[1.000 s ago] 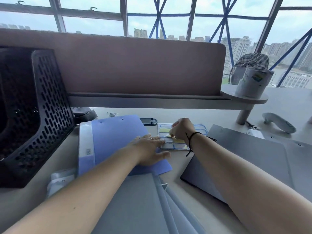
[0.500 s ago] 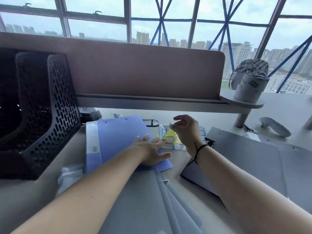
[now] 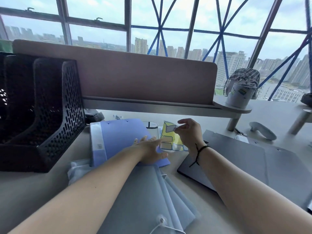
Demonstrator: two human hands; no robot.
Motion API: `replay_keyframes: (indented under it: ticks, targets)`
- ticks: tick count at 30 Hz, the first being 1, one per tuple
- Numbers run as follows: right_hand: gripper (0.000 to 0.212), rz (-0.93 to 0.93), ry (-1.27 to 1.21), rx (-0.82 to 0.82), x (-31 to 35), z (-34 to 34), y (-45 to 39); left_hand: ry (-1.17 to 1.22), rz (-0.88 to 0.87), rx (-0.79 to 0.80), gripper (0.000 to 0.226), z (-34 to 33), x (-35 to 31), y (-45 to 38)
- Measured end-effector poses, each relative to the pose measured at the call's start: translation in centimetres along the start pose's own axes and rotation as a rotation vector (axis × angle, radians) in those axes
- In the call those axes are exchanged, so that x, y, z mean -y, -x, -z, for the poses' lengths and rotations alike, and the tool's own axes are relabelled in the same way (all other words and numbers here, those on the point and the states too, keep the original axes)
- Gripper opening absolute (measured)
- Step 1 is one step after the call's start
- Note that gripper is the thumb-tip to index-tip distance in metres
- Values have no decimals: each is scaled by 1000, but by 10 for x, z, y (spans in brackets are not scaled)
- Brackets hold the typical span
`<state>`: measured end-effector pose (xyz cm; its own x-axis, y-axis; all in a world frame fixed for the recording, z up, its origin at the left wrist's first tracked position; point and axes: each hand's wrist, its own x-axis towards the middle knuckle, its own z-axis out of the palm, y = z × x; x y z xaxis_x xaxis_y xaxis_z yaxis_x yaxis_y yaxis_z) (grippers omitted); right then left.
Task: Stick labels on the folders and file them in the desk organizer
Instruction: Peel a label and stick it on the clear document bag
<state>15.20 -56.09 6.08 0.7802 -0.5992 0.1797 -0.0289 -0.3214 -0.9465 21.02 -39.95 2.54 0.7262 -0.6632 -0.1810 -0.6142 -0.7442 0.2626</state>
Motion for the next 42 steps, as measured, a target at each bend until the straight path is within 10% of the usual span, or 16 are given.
replay_keyframes:
  ticks: [6,13,24,36,42]
  targets:
    - [31,-82,-60,52,-4,-4,12,587,-6,-205,59,21,4,3]
    - [36,-95,-72,92,-7,-8,14,398,-103,-203,81,34,-1,-16]
    - [41,-124,-30,165,-25,10,-4,318,-64,-283,38,26,14,-59]
    - [37,-207,-321,380,-12,6,17,741,-102,-293,50,36,10,-8]
    - [33,-174,-353,484,4,-1,53,735,-117,-337,11,41,11,60]
